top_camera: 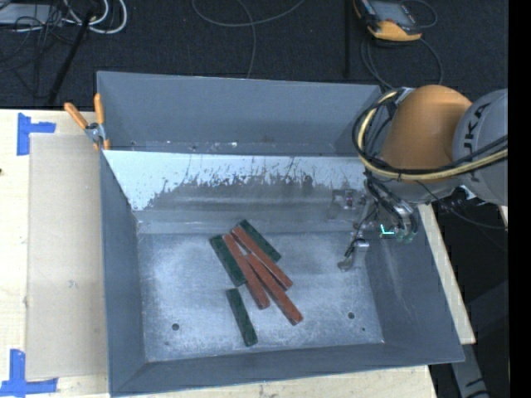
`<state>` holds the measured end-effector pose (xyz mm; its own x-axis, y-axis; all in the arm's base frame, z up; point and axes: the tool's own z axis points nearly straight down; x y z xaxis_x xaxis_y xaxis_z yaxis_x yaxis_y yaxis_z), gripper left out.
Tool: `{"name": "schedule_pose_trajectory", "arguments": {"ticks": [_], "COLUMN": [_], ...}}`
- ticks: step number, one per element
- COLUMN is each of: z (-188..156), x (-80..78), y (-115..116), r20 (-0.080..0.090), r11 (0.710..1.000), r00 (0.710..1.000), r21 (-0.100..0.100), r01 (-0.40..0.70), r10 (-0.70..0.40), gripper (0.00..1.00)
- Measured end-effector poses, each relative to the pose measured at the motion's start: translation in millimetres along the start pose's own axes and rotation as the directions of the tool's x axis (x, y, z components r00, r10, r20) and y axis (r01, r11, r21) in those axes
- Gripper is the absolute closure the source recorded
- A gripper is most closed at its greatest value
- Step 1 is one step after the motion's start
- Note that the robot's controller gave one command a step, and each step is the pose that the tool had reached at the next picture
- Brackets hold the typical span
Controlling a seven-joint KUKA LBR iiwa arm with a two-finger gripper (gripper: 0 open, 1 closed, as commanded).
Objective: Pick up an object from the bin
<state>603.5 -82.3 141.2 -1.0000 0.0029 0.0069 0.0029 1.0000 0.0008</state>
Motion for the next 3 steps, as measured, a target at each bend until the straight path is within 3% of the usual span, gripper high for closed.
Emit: {"name": "schedule_pose_trajectory", "arguments": {"ticks": [1,2,3], "z": [-3,57,33], "x": [-1.7,42.0,68.4], "y": [0,55,89], "r20": [0.006,0.009,0.002], "r11": [1.000,0.956,0.945], "r00": [1.000,0.956,0.945], "r21": [0.001,-0.002,0.000], "r01": [0.002,-0.293,-0.328], "r10": [-0.002,0.293,0.328], "gripper": [0.00,0.00,0.00]}}
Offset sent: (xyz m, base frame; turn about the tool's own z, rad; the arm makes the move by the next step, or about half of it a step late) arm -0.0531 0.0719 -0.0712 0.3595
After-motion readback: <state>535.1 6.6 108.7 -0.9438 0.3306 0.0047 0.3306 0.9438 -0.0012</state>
